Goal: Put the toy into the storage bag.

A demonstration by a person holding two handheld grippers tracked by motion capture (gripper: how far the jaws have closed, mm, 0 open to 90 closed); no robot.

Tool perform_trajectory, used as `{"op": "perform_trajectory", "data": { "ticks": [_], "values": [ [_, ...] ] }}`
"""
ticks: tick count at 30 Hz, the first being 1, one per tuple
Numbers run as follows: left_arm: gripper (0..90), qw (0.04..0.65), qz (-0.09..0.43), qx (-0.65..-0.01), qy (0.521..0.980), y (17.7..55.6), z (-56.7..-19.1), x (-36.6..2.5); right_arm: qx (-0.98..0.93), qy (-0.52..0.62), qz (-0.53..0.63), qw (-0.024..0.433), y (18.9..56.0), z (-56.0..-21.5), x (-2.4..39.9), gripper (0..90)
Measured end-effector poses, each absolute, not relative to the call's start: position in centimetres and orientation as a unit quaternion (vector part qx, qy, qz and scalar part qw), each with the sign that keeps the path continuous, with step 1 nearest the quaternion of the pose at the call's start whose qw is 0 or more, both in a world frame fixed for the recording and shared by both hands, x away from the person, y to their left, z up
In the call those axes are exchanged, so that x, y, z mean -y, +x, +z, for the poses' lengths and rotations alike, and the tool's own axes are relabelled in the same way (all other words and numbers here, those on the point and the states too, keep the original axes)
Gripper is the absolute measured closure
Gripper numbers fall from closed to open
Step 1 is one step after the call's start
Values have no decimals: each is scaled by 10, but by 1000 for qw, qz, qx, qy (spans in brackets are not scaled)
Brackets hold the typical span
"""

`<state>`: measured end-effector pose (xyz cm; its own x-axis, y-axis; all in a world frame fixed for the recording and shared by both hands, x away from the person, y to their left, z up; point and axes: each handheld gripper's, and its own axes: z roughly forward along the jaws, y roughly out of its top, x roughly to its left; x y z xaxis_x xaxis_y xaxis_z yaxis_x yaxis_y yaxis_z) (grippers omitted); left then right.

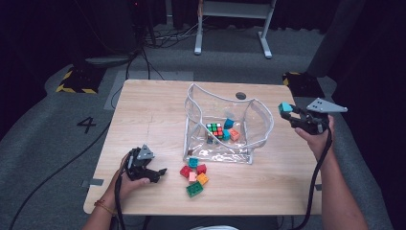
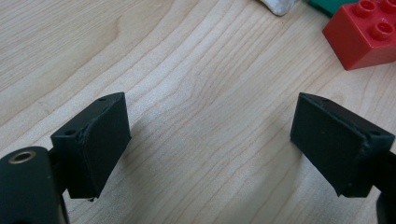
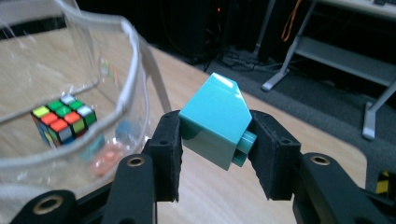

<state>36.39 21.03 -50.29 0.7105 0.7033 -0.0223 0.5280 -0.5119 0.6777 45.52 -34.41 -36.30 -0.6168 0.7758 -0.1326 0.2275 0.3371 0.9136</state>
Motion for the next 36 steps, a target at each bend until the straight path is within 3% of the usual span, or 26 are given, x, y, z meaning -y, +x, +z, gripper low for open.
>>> {"op": "perform_trajectory", "data": {
  "ticks": [15, 26, 36],
  "values": [
    [119, 339, 130, -358, 860, 364, -503, -210, -770, 270, 518, 259, 454, -315, 321, 562],
    [119, 339, 129, -358, 860, 364, -503, -210, -804, 196, 522, 207, 443, -306, 277, 562],
    [119, 340, 129, -358, 860, 364, -503, -210, -849, 125, 473, 200, 443, -306, 225, 562]
  ]
}}
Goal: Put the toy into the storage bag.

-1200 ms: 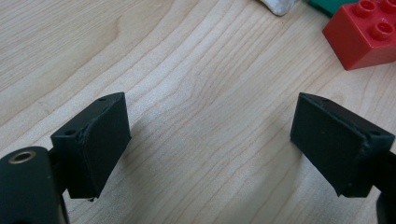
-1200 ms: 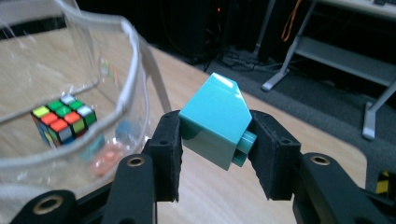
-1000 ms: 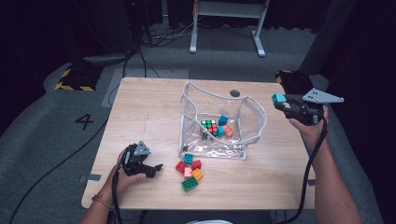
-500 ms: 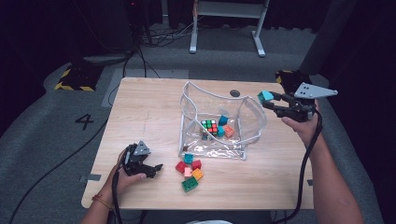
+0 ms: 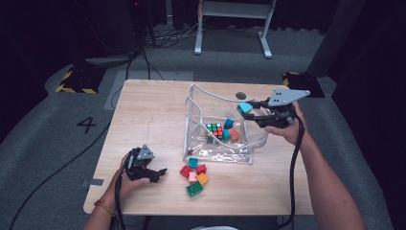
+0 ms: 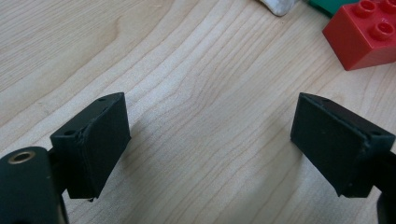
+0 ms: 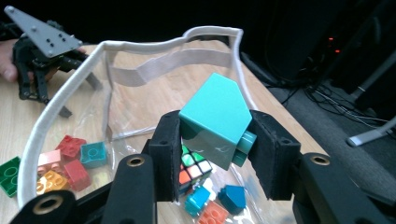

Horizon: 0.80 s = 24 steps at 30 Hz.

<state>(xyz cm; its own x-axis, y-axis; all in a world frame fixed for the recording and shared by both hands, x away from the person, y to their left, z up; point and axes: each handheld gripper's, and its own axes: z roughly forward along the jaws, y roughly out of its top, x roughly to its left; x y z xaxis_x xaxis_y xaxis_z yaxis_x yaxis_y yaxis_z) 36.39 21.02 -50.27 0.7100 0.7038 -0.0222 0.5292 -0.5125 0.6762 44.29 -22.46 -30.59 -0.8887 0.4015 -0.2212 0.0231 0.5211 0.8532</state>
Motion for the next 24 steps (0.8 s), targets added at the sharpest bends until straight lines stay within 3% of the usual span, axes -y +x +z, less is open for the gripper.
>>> {"op": "perform_trajectory", "data": {
  "ticks": [24],
  "values": [
    [120, 339, 129, -358, 860, 364, -503, -210, -933, 66, 318, 154, 476, -336, 144, 562]
  ]
}}
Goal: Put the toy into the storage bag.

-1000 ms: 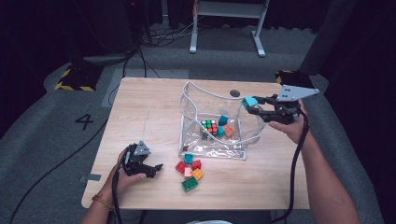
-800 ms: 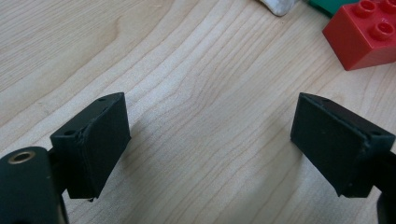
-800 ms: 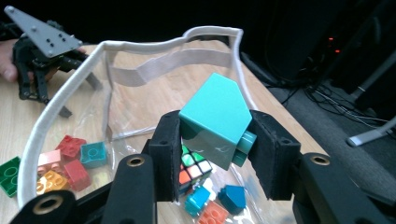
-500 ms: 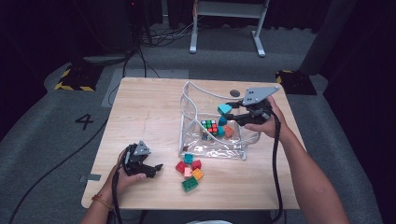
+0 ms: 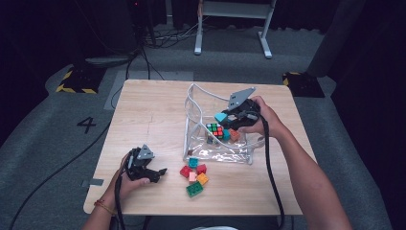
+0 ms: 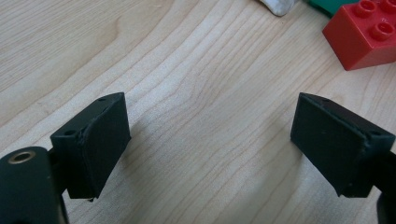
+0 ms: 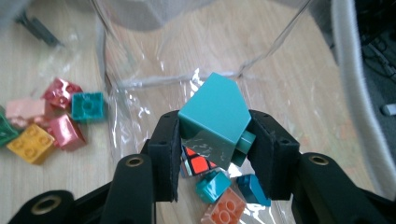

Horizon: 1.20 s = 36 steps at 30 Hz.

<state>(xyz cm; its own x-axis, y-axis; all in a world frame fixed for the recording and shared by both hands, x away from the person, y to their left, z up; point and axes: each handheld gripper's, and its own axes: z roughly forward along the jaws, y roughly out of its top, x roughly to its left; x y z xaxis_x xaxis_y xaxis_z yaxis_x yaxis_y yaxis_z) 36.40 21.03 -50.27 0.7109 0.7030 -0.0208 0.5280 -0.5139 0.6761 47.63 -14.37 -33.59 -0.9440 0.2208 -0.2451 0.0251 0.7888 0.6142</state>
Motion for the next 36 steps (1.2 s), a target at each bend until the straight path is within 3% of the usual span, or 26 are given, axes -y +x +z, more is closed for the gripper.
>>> {"op": "perform_trajectory", "data": {
  "ticks": [14, 28, 36],
  "values": [
    [120, 339, 130, -358, 860, 364, -503, -210, -965, 76, 204, 148, 487, -348, 147, 562],
    [120, 340, 128, -358, 860, 364, -503, -210, -973, 121, 124, 154, 493, -348, 188, 561],
    [119, 339, 130, -358, 860, 364, -503, -210, -967, 138, 135, 163, 493, -345, 206, 559]
  ]
}}
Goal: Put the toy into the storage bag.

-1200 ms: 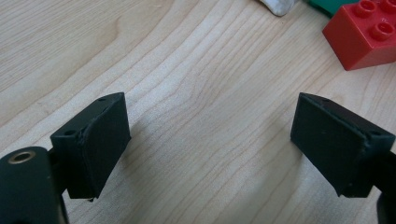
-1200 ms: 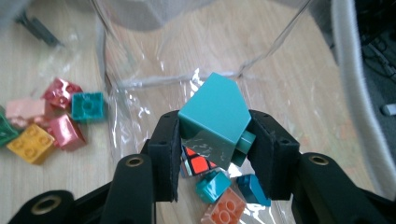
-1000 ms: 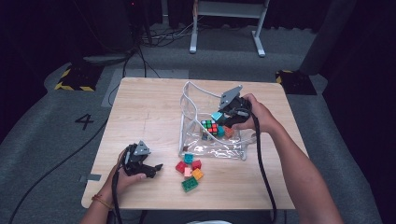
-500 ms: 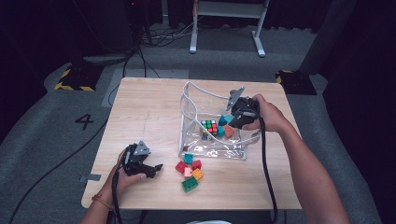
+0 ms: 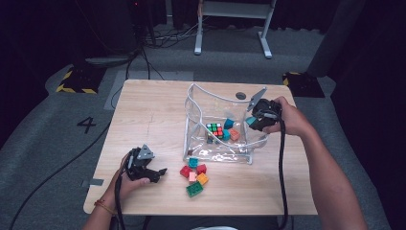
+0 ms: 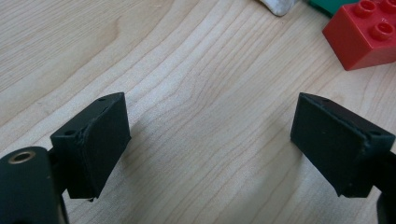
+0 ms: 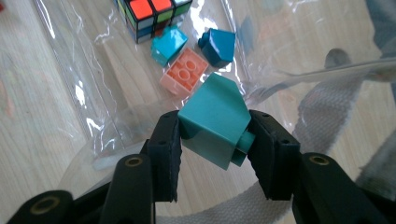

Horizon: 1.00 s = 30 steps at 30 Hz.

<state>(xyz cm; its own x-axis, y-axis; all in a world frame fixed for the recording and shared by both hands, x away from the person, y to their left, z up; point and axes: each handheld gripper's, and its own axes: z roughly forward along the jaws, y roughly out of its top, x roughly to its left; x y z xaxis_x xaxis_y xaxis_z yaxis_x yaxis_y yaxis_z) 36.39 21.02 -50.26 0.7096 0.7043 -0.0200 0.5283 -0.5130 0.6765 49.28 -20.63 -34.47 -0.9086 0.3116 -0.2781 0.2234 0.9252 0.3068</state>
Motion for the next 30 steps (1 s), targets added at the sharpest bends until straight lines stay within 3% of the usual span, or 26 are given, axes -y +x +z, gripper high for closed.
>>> {"op": "perform_trajectory", "data": {
  "ticks": [15, 22, 30],
  "values": [
    [120, 340, 130, -358, 860, 364, -503, -210, -943, 153, 247, 163, 480, -333, 233, 490],
    [120, 339, 131, -357, 860, 364, -503, -210, -908, 173, 327, 194, 459, -319, 250, 376],
    [120, 340, 130, -358, 860, 364, -503, -210, -857, 203, 408, 243, 424, -308, 279, 307]
  ]
}}
